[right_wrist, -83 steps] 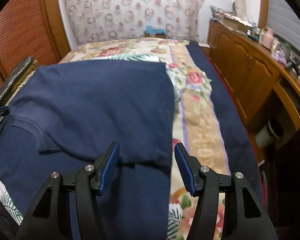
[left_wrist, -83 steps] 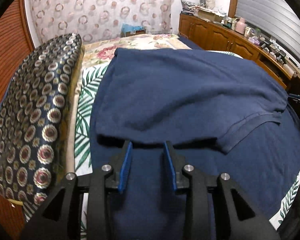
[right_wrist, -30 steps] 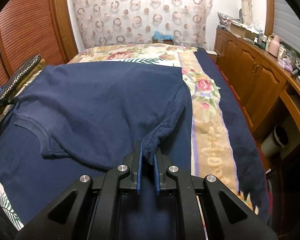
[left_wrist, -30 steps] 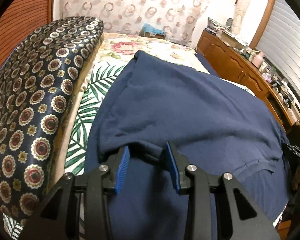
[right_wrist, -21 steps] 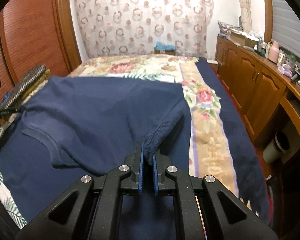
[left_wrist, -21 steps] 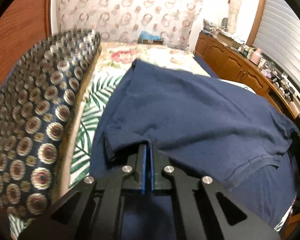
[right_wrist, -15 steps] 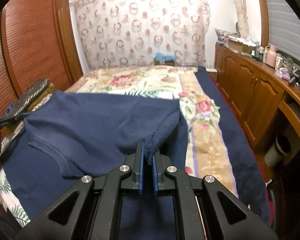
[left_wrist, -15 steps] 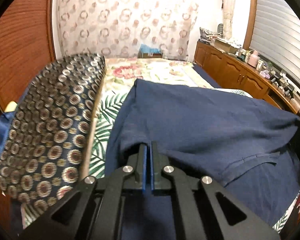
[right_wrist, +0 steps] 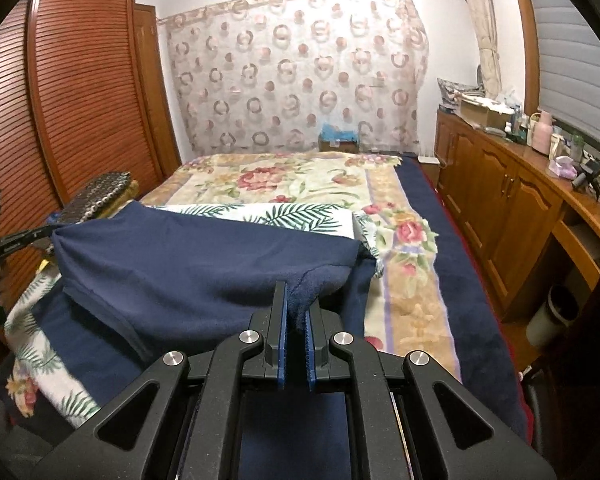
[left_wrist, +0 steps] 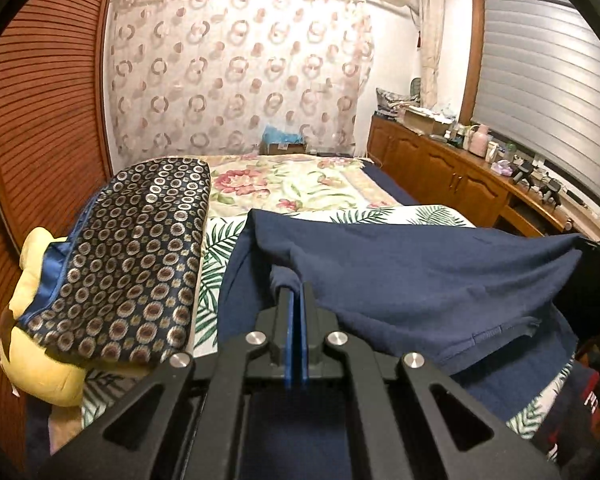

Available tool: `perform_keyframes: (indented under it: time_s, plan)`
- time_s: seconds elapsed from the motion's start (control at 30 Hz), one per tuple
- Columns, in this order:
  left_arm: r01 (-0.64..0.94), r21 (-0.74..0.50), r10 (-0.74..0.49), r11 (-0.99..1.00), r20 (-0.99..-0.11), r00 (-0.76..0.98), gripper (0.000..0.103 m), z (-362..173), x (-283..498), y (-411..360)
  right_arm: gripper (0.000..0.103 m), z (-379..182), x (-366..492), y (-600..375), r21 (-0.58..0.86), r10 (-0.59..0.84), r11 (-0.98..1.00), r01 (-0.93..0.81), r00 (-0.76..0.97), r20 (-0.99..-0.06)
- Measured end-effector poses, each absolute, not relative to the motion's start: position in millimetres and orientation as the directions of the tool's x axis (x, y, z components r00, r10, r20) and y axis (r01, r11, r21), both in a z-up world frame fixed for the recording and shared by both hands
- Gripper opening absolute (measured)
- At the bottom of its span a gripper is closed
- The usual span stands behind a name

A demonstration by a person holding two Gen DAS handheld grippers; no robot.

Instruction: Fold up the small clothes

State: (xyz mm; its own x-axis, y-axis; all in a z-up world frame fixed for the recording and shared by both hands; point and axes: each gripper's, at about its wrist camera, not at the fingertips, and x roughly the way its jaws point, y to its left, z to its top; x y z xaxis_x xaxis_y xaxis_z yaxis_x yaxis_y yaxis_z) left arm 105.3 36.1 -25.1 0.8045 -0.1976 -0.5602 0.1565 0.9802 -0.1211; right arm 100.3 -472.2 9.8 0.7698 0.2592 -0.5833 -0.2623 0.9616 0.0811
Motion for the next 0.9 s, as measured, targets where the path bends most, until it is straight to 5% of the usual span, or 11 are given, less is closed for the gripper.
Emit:
perform_keyframes:
  time_s: [0.27,0.5,0.7,0.83,0.9]
  plan:
    - [0.155,-0.141,-0.208,0.978,-0.562,0.800,0.000,-23.7,64.3,39.8,0.004,14.2,61.9,-472.5,0.076,0.257,0.961,-0.267,0.749,-0.611]
    - [0.130,-0.112,-0.171,0.985,-0.664,0.728,0.001,-61.9,55.0,32.7,0.005,-22.6,59.3,-473.7,0.084,0.222,0.970,-0.228,0.692,-0.687]
    - [0.132,-0.102,-0.166,0.986,-0.701,0.694,0.008,-77.7,33.0,37.9,0.014,-29.5,61.6,-464.4,0.011,0.155,0.978,-0.206,0.698,-0.700]
    - [0.125,-0.104,-0.162,0.987,-0.693,0.703,0.016,-73.2,22.2,45.8,0.049,-21.3,67.9,-455.4,-0.008,0.156,0.975,-0.220,0.717,-0.680]
    - [0.116,-0.100,-0.153,0.988,-0.692,0.705,0.019,-73.6,19.5,49.3,0.053,-20.3,73.0,-449.1,-0.016,0.165,0.971,-0.238,0.718,-0.677]
